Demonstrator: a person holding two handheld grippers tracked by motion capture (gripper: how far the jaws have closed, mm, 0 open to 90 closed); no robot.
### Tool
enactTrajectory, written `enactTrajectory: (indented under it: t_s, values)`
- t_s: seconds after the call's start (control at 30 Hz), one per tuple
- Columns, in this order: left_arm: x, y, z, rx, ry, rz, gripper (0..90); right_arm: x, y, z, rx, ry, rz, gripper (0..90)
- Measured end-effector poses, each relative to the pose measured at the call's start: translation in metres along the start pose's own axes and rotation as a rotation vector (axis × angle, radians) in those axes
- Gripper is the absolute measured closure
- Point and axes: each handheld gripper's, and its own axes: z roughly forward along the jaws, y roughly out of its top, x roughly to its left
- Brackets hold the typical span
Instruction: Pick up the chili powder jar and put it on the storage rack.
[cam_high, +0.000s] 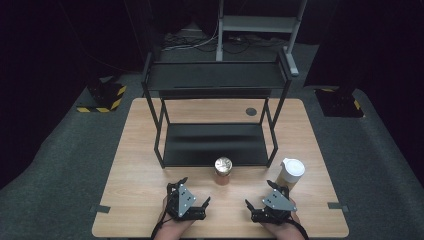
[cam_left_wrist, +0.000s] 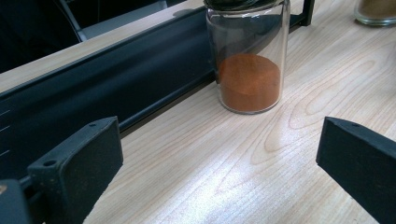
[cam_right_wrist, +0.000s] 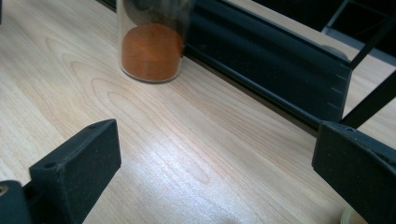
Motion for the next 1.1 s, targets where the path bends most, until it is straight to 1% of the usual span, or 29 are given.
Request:
enactTrajectory:
  t_s: [0.03,0.1,0.13,0.17,0.23,0.3,0.33,0.4,0.47,0.6,0.8,0.9,0.93,1.0,1.1]
  values:
    - [0.000,0.000,0.000,0.001,-0.002,-0.001,0.7,-0.001,0.000,0.000,0.001,0.005,0.009,0.0]
    - [0.000,0.001,0.000,0.006,0.001,-0.005,0.7,-0.002,-0.001,0.000,-0.004,0.009,0.010,0.0]
    - [-0.002,0.001,0.000,0.007,0.016,-0.007,0.7,-0.002,-0.001,-0.001,-0.006,0.009,0.009,0.0]
    - [-0.002,0.001,0.000,0.007,0.016,-0.007,0.6,-0.002,-0.001,-0.001,-0.006,0.009,0.009,0.0]
    - [-0.004,0.002,0.001,0.011,0.020,0.003,0.6,0.000,-0.003,-0.001,-0.015,0.000,-0.007,0.0]
    - [-0.005,0.002,0.001,0.011,0.017,0.018,0.7,0.003,-0.003,-0.002,-0.016,0.004,-0.022,0.0]
    - [-0.006,0.002,0.001,0.010,0.020,0.028,0.7,0.003,-0.003,-0.002,-0.016,0.004,-0.022,0.0]
    - [-0.006,0.002,0.001,0.009,0.021,0.029,0.7,0.004,-0.002,-0.002,-0.016,0.004,-0.034,0.0]
    - [-0.006,0.001,0.000,0.004,0.021,0.028,0.8,0.005,-0.002,-0.002,-0.012,0.001,-0.032,0.0]
    - [-0.006,-0.002,-0.001,-0.013,0.008,0.046,2.3,0.003,-0.002,-0.001,-0.010,0.004,-0.017,0.0]
    - [-0.005,-0.003,-0.002,-0.020,-0.001,0.047,3.2,0.002,-0.002,-0.002,-0.013,0.005,-0.013,0.0]
    - [-0.003,-0.005,-0.003,-0.028,-0.012,0.036,4.3,0.001,-0.002,-0.001,-0.011,0.010,-0.011,0.0]
    - [0.000,-0.005,-0.004,-0.032,-0.026,0.015,4.3,0.000,-0.001,-0.001,-0.009,0.012,-0.005,0.0]
    - [0.003,-0.005,-0.005,-0.028,-0.038,-0.007,4.6,-0.001,-0.002,-0.001,-0.011,0.014,-0.004,0.0]
    - [0.006,-0.005,-0.007,-0.027,-0.035,-0.027,4.7,-0.002,-0.002,-0.001,-0.012,0.017,0.004,0.0]
